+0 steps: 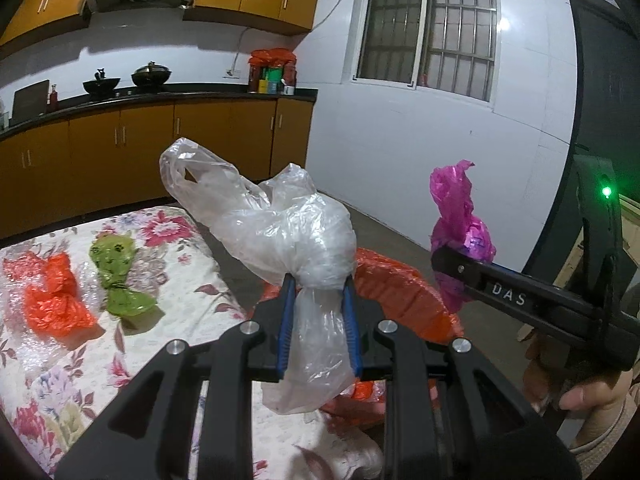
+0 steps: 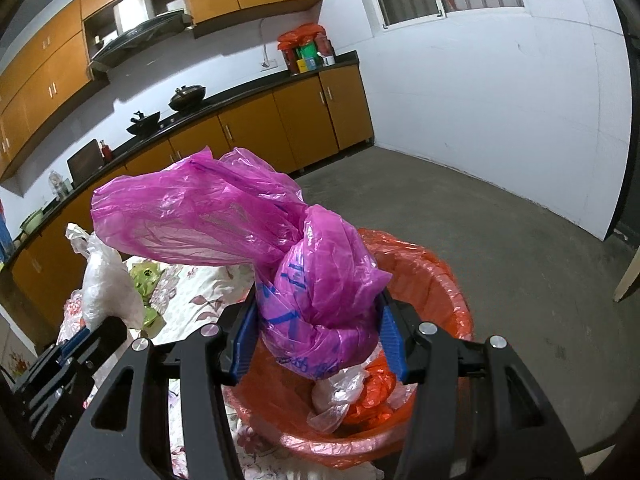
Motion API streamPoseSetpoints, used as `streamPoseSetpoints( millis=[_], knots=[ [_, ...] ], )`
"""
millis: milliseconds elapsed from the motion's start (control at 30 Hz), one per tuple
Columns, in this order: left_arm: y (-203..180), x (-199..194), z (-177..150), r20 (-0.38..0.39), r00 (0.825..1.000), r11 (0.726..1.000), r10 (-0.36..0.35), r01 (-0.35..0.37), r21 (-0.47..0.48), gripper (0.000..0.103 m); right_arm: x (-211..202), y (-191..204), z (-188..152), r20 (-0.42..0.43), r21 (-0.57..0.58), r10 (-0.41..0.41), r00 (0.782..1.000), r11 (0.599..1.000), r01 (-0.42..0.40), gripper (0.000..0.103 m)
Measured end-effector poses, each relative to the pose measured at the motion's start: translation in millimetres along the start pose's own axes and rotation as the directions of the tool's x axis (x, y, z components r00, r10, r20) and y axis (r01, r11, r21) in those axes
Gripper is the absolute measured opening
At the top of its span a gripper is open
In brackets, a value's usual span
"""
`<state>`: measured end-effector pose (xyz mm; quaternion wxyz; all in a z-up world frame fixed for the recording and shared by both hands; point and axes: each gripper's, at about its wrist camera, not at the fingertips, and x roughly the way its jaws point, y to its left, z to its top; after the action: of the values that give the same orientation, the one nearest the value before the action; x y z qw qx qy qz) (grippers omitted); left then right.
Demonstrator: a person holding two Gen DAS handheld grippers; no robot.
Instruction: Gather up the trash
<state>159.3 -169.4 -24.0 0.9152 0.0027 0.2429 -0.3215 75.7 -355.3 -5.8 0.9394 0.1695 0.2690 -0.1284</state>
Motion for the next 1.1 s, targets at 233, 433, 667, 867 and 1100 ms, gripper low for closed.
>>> streamPoseSetpoints(
  millis=[233, 433, 667, 867, 1100],
  knots=[
    [-7, 13, 1, -0.018, 0.999, 0.999, -0.039, 0.039, 0.007, 0.023, 3, 3, 4, 0.005, 0.01, -0.005, 1.0, 1.0, 0.005, 0.053],
    [-11, 25, 3, -0.033, 0.997, 0.998, -0.067, 0.067, 0.001, 0.023, 6, 0, 10, 0.015, 0.033, -0.002, 1.0, 0.999, 0.002, 0.053],
    [-15, 45, 2, -0.067, 0.993, 0.995, -0.099, 0.098, -0.016, 0.031, 10, -11, 16, 0.025, 0.078, 0.014, 1.0, 0.997, -0.016, 0.059],
    [-10, 55, -7, -0.09, 0.993, 0.997, -0.075, 0.073, -0.027, 0.043, 10, -16, 14, 0.02, 0.099, 0.017, 1.0, 0.995, -0.019, 0.07],
    [15, 44, -18, -0.096, 0.995, 0.998, 0.031, -0.036, -0.053, 0.057, 9, -11, 7, -0.003, 0.071, 0.005, 1.0, 0.997, -0.005, 0.07]
  ],
)
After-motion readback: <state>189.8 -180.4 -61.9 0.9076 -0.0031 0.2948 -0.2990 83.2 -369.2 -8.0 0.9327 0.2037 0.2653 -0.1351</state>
